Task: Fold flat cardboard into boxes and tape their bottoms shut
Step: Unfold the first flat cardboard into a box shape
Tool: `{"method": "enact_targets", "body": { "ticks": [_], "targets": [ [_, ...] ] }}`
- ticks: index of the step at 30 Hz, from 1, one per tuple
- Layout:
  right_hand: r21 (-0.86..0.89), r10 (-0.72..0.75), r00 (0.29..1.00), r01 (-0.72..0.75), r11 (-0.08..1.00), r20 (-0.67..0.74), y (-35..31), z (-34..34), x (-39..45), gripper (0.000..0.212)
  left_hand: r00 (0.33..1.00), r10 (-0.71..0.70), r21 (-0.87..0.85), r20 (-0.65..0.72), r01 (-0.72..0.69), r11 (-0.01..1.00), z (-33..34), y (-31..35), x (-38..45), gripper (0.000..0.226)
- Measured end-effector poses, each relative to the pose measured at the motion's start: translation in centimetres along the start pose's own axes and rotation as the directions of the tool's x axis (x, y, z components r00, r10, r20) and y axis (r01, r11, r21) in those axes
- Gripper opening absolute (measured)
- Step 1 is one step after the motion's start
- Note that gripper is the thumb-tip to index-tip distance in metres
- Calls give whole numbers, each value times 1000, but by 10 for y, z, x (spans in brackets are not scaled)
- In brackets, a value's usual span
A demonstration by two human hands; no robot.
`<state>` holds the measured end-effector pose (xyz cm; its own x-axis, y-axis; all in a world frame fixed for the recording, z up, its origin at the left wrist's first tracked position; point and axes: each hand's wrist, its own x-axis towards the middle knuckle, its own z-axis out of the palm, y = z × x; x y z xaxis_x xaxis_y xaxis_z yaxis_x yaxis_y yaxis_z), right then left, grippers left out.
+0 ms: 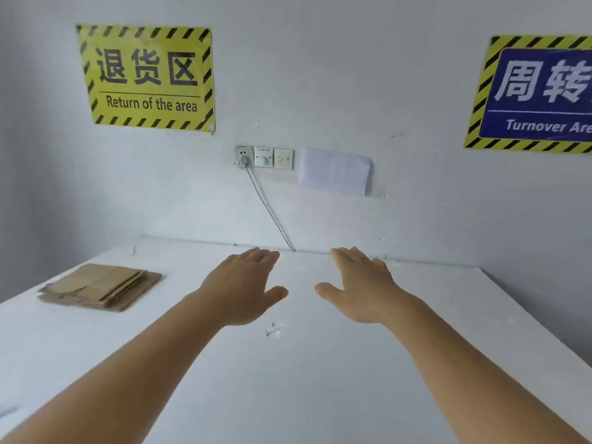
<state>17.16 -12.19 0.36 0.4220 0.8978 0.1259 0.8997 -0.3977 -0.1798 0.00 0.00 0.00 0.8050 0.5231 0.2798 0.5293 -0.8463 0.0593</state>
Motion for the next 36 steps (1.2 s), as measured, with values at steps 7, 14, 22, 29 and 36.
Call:
{"method": "enact_targets", "body": {
  "ticks": [7,14,22,29,36],
  "targets": [
    [6,-123,989,123,992,87,-48,49,5,75,991,-129,-33,24,130,991,25,-43,-53,68],
    [47,-221,965,216,975,139,-132,103,26,75,970,-242,-51,26,243,969,40,-126,-105,69],
    [112,-228,951,209,972,209,-259,163,55,73,950,-305,-31,73,308,951,44,-260,-163,69],
    [114,-257,935,236,965,243,-355,201,88,73,930,-359,-47,78,363,930,47,-359,-194,68],
    [103,-289,922,271,957,259,-418,238,150,73,912,-404,-38,75,408,912,62,-447,-188,67]
  ]
}}
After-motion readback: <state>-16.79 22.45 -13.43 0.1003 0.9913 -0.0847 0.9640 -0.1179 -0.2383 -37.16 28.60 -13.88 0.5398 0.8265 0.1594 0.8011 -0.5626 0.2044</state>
